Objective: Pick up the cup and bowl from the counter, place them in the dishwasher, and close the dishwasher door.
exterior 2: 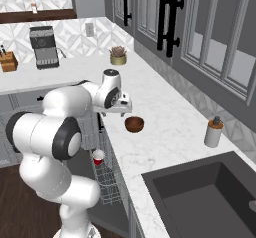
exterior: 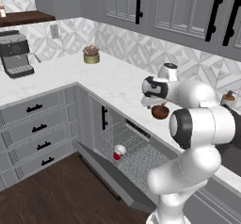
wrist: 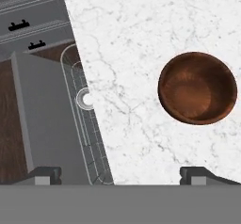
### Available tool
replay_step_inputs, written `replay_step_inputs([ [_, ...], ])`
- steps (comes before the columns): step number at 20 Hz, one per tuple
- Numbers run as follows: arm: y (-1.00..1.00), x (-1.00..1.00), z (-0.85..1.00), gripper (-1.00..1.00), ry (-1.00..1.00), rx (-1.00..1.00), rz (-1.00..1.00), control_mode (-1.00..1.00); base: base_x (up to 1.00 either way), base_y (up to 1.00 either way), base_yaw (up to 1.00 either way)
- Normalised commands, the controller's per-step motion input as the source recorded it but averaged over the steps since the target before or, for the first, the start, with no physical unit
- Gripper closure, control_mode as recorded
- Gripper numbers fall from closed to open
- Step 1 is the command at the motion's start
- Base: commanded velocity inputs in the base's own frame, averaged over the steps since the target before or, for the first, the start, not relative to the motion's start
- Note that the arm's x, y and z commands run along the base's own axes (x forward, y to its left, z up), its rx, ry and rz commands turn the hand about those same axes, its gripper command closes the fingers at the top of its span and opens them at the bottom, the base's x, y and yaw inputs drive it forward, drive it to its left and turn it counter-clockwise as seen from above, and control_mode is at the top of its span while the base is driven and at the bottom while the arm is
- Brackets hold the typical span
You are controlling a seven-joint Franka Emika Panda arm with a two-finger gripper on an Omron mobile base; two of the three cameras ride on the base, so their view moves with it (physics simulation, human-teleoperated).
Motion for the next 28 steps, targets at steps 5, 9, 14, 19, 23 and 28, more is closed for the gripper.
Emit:
replay_step_inputs([
  [5, -0.17, 0.18, -0.24, -1.0, 0.01, 0.0, 0.0, -1.0, 0.0, 0.0, 0.0],
  [9, -0.2, 0.24, -0.3, -1.0, 0.03, 0.0, 0.0, -1.0, 0.0, 0.0, 0.0],
  [14, -0.16, 0.26, -0.33, -1.0, 0.02, 0.0, 0.0, -1.0, 0.0, 0.0, 0.0],
  [19, -0.02, 0.27, -0.27, -1.0, 0.0, 0.0, 0.01, -1.0, 0.0, 0.0, 0.0],
  [23, -0.07, 0.36, -0.31, -1.0, 0.0, 0.0, 0.03, -1.0, 0.0, 0.0, 0.0],
  [28, -0.1, 0.32, -0.24, -1.0, 0.0, 0.0, 0.02, -1.0, 0.0, 0.0, 0.0],
])
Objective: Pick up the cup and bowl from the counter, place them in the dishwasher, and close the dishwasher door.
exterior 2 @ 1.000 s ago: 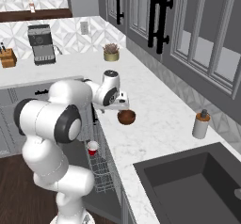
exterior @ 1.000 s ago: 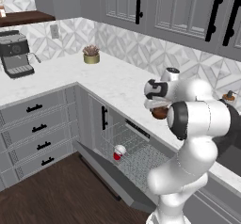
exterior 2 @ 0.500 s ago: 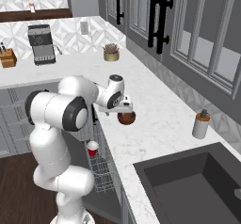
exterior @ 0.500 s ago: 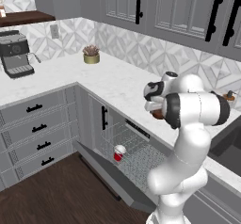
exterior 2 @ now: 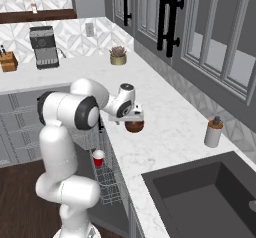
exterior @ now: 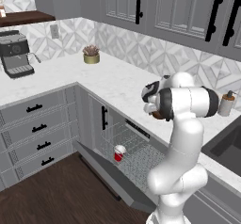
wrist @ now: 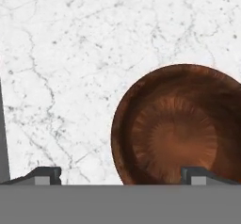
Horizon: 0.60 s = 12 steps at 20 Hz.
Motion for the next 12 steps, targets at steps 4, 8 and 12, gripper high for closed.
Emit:
replay_step_inputs([
  [4, -0.04, 0.24, -0.25, -1.0, 0.0, 0.0, 0.01, -1.0, 0.0, 0.0, 0.0],
  [8, 0.0, 0.07, -0.31, 1.0, 0.0, 0.0, 0.01, -1.0, 0.0, 0.0, 0.0],
  [12, 0.0, 0.0, -0.33, 1.0, 0.0, 0.0, 0.0, -1.0, 0.0, 0.0, 0.0],
])
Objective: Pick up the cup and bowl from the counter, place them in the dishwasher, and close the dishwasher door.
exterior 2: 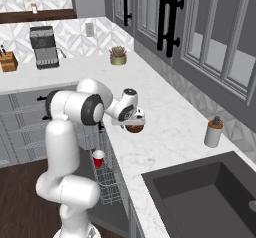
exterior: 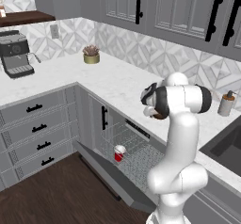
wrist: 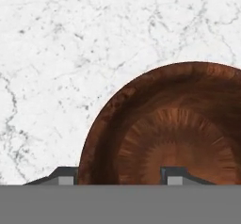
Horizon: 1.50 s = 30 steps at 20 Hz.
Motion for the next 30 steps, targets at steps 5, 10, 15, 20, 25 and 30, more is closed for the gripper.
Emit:
replay_step_inputs([
  [5, 0.05, 0.0, -0.24, 1.0, 0.0, 0.0, 0.0, -1.0, 0.0, 0.0, 0.0],
  [10, 0.44, -0.29, 0.23, 1.0, -0.05, 0.0, 0.0, -1.0, 0.0, 0.0, 0.0],
  [15, 1.0, -0.55, 0.34, 1.0, 0.0, 0.0, 0.0, -1.0, 0.0, 0.0, 0.0],
  [20, 1.0, -0.73, 0.27, 1.0, 0.0, 0.0, 0.0, -1.0, 0.0, 0.0, 0.0],
  [25, 0.69, -0.11, -0.43, 1.0, 0.08, 0.05, 0.04, -1.0, 0.0, 0.0, 0.0],
  [30, 0.5, 0.16, -0.79, 1.0, 0.15, 0.01, 0.09, -1.0, 0.0, 0.0, 0.0],
])
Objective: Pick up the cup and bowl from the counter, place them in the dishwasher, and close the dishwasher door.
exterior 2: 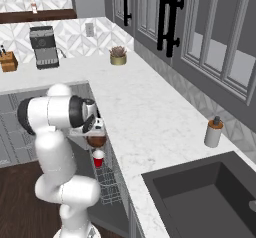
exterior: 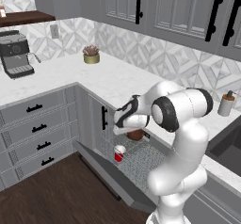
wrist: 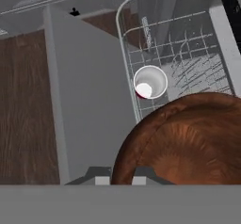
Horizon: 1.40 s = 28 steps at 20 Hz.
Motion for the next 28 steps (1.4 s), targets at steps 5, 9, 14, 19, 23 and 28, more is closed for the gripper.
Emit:
replay_step_inputs([
  [5, 0.25, 0.3, -0.73, 1.0, 0.18, -0.07, 0.01, -1.0, 0.0, 0.0, 0.0],
  [9, 0.16, 0.13, -0.38, 1.0, 0.0, -0.14, 0.0, -1.0, 0.0, 0.0, 0.0],
  [14, 0.0, 0.25, -0.57, 1.0, 0.0, -0.1, 0.0, -1.0, 0.0, 0.0, 0.0],
  [19, -0.01, 0.28, -0.58, 1.0, -0.01, -0.05, 0.0, -1.0, 0.0, 0.0, 0.0],
  [23, -0.22, 0.26, -0.43, 1.0, 0.0, -0.03, 0.0, -1.0, 0.0, 0.0, 0.0],
  [28, -0.31, 0.15, -0.48, 1.0, 0.0, -0.04, 0.0, -1.0, 0.0, 0.0, 0.0],
])
